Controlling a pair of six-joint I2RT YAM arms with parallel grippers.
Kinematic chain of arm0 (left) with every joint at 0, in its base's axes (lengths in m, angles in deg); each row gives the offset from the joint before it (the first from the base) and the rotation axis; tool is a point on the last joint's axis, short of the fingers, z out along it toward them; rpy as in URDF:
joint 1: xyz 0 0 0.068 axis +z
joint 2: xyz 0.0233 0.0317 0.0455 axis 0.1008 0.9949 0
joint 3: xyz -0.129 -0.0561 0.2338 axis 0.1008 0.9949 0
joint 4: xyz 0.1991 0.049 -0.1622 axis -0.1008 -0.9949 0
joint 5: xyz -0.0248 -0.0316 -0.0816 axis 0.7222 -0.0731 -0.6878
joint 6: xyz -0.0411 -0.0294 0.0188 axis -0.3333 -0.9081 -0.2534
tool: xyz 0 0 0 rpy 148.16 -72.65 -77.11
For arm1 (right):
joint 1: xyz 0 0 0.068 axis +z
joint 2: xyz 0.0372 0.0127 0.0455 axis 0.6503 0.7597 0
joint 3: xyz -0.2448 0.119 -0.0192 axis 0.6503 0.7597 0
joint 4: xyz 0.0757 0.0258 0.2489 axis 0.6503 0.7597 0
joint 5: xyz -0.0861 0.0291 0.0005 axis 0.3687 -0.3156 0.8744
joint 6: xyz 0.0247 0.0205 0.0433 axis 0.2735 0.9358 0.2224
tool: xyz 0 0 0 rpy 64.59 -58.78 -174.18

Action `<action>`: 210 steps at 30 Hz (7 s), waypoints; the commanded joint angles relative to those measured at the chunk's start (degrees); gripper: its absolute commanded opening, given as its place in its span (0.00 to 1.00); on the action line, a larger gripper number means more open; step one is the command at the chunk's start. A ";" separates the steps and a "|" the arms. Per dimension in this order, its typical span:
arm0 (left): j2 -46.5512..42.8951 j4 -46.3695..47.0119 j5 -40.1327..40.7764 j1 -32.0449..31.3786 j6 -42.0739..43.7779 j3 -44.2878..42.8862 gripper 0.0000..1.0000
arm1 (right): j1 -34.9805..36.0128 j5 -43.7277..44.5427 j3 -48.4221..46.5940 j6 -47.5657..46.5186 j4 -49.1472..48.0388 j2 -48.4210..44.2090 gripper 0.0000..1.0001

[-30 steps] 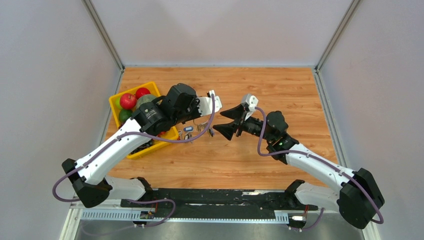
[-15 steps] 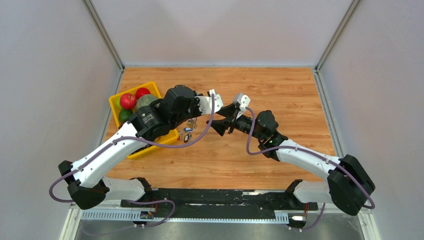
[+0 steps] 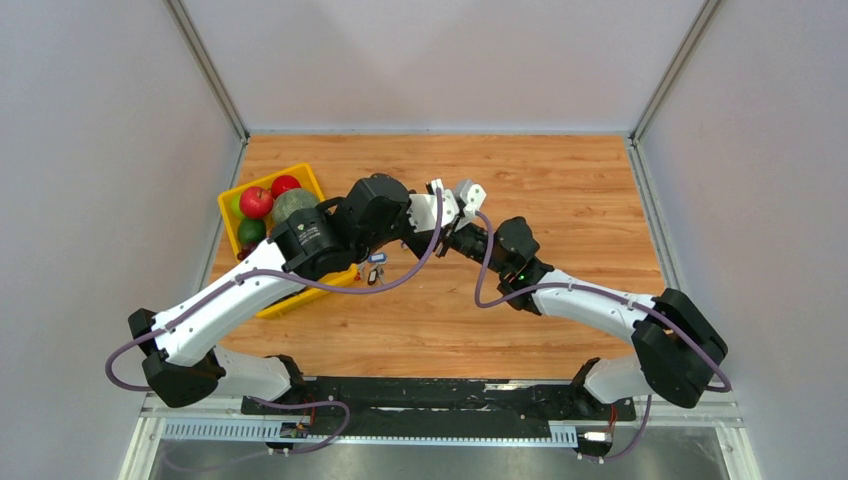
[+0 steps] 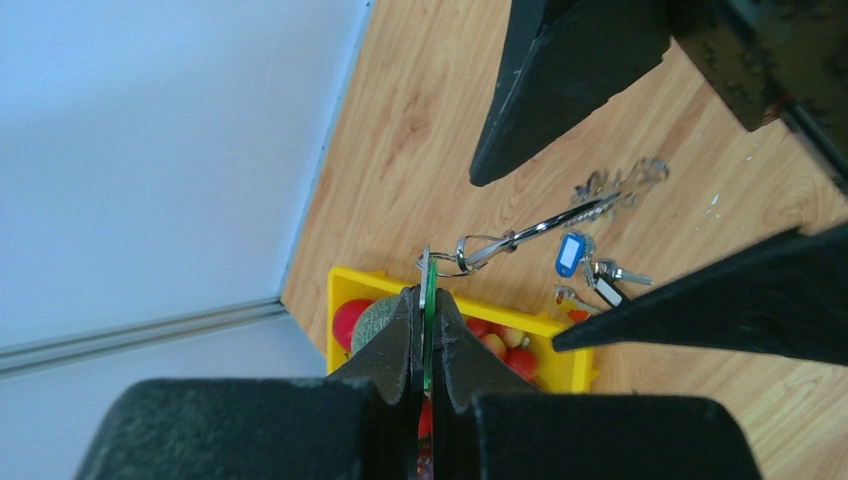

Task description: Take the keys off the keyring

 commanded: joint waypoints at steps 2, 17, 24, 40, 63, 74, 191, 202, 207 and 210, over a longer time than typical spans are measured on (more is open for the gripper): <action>0.07 -0.51 1.36 -2.11 -2.74 -3.38 0.00 | 0.55 5.38 -2.57 -3.24 -7.23 2.83 0.61; 0.82 -3.14 0.72 -3.08 -6.15 -5.66 0.00 | 1.14 3.13 1.59 -2.54 -16.99 2.75 0.39; 0.72 -3.71 0.71 -3.14 -6.44 -6.38 0.00 | 1.56 0.81 2.11 -3.59 -16.09 1.64 0.20; 1.39 -5.36 0.86 -3.19 -7.69 -8.73 0.00 | 4.18 5.27 3.09 -9.15 -9.51 -2.01 0.25; 1.85 -6.44 2.53 -3.30 -8.64 -8.51 0.00 | 6.05 10.88 4.54 -10.53 -6.91 -5.04 0.50; 5.99 -12.29 6.20 -3.25 -13.23 -12.61 0.00 | 6.11 13.03 7.09 -8.11 -5.21 -8.60 0.60; 18.69 -30.90 4.02 -3.27 -27.27 -29.09 0.00 | 9.65 22.02 4.35 -14.15 -19.77 4.79 0.25; 18.76 -30.99 4.87 -3.25 -27.14 -29.18 0.00 | 9.64 22.14 5.88 -13.65 -19.37 4.09 0.15; 18.66 -31.08 5.24 -3.30 -27.03 -29.38 0.00 | 9.58 22.62 7.00 -13.14 -18.45 3.02 0.08; 18.49 -31.16 5.55 -3.23 -27.03 -29.15 0.00 | 9.59 23.02 7.82 -12.51 -18.13 2.29 0.00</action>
